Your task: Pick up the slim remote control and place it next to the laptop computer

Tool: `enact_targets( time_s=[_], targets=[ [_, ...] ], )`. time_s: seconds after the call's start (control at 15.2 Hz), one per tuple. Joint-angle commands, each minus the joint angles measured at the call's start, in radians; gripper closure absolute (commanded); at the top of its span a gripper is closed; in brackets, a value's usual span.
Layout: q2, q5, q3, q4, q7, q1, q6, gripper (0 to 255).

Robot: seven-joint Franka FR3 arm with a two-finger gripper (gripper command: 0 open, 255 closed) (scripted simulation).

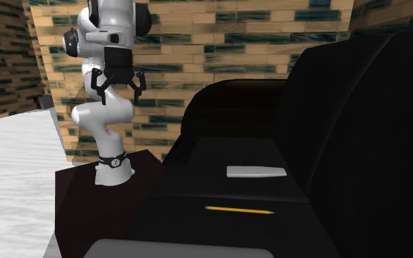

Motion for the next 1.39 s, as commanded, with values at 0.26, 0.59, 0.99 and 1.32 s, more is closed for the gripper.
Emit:
enact_targets(
  time_s=[0.26, 0.59, 0.99, 1.32],
  targets=[
    [0.113, 0.017, 0.023, 0.013, -0.032, 0.037, 0.104, 0],
    [0.262, 0.032, 0.055, 0.051, -0.071, 0.080, 0.220, 0],
    [0.445, 0.038, 0.100, 0.125, -0.115, 0.125, 0.335, 0],
    [0.598, 0.030, 0.141, 0.208, -0.147, 0.161, 0.410, 0]
  ],
)
